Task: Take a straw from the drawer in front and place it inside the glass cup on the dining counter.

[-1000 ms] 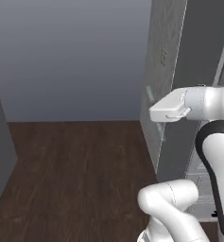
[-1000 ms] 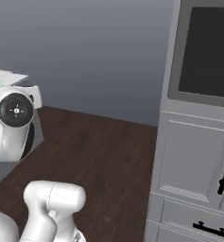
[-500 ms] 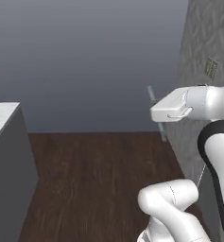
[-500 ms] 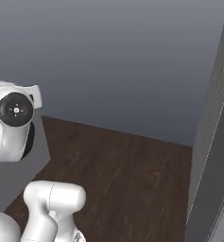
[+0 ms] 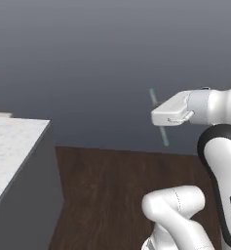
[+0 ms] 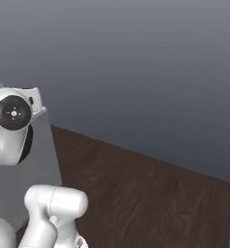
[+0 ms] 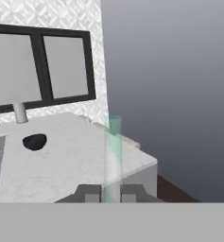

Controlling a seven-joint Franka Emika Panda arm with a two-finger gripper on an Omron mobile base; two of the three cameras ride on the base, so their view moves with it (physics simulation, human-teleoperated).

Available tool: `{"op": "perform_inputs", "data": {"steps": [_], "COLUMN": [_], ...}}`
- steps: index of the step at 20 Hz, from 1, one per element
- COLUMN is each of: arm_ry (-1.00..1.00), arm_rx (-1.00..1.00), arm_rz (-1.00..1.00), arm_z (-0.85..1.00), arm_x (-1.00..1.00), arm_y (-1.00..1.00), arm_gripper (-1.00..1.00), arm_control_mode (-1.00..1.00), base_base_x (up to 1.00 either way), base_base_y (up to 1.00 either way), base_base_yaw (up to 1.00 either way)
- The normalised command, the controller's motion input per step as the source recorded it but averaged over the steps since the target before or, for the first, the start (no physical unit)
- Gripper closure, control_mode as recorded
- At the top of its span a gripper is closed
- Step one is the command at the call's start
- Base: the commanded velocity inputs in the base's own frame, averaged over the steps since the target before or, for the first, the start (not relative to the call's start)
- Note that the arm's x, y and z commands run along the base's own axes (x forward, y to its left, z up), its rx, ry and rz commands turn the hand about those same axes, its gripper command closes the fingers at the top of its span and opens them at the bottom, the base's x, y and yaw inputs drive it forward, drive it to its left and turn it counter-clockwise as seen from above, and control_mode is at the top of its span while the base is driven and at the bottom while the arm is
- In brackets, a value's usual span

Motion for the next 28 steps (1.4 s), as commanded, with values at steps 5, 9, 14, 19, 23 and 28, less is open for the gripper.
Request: {"op": "perform_inputs", "data": {"steps": [5,9,14,19,23,28], "arm_ry": [0.0,0.0,0.0,0.0,0.0,0.0], "arm_rx": [0.0,0.0,0.0,0.0,0.0,0.0], "arm_rz": [0.0,0.0,0.0,0.0,0.0,0.0], "arm_z": [0.0,0.0,0.0,0.0,0.0,0.0], "arm_x": [0.0,0.0,0.0,0.0,0.0,0.0], "arm_y": [0.0,0.0,0.0,0.0,0.0,0.0], "arm_gripper": [1.0,1.0,1.0,1.0,1.0,1.0], "arm_control_mode": [1.0,1.0,1.0,1.0,1.0,1.0], "base_base_x": [1.0,0.93,0.84,0.7,0.61,0.66], "base_base_y": [-0.05,-0.41,-0.56,-0.74,-0.88,-0.85], "base_base_yaw": [0.58,0.6,0.55,0.48,0.42,0.42]}}
